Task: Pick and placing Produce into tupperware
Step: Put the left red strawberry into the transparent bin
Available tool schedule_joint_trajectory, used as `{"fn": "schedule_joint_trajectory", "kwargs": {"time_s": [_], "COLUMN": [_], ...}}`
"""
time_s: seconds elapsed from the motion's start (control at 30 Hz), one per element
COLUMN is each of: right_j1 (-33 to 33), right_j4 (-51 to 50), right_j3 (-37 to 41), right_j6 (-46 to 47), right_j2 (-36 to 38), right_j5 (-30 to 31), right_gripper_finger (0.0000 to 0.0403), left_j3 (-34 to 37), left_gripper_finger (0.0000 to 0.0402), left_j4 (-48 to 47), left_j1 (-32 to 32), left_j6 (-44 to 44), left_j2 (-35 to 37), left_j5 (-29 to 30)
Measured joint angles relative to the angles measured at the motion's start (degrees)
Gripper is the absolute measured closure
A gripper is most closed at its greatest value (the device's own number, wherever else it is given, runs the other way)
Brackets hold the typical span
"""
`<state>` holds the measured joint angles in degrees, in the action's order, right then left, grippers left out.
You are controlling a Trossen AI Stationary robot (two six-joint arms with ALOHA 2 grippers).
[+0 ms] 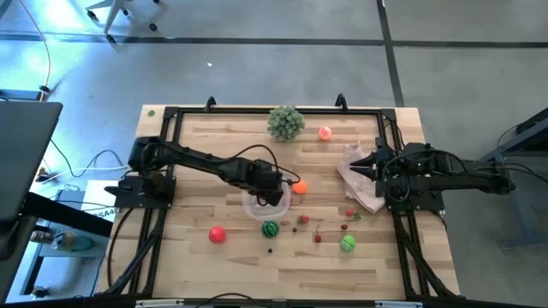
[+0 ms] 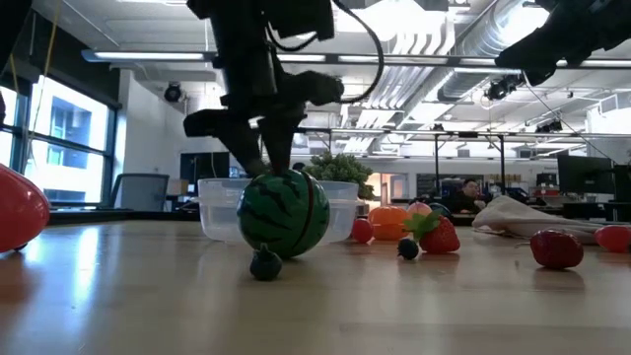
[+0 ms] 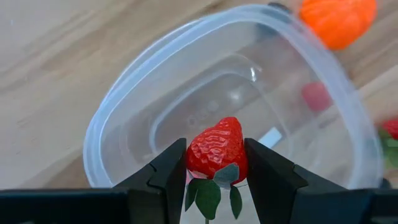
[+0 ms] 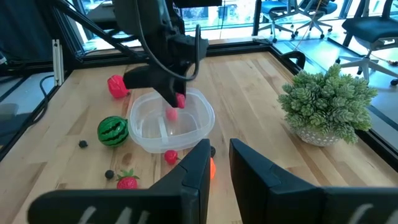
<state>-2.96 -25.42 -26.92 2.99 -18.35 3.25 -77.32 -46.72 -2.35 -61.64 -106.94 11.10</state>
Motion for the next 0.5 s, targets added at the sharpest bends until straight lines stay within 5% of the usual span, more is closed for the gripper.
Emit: {"fn": "schedule_joint_trajectory", "kwargs": {"time_s": [0.5], "right_j1": [0.0], "right_j4": [0.0], "right_j3": [0.0], "right_j6": [0.0], "right_j2": [0.0], "right_j5": [0.0], "right_gripper_finger": [0.0351], "left_j3": [0.1], "left_gripper_finger": [0.0266], "left_j4": [-1.0], "left_j1": [0.1], "left_j6": [-0.3], "left_j2": [-1.4], "left_j5": [-0.4]}}
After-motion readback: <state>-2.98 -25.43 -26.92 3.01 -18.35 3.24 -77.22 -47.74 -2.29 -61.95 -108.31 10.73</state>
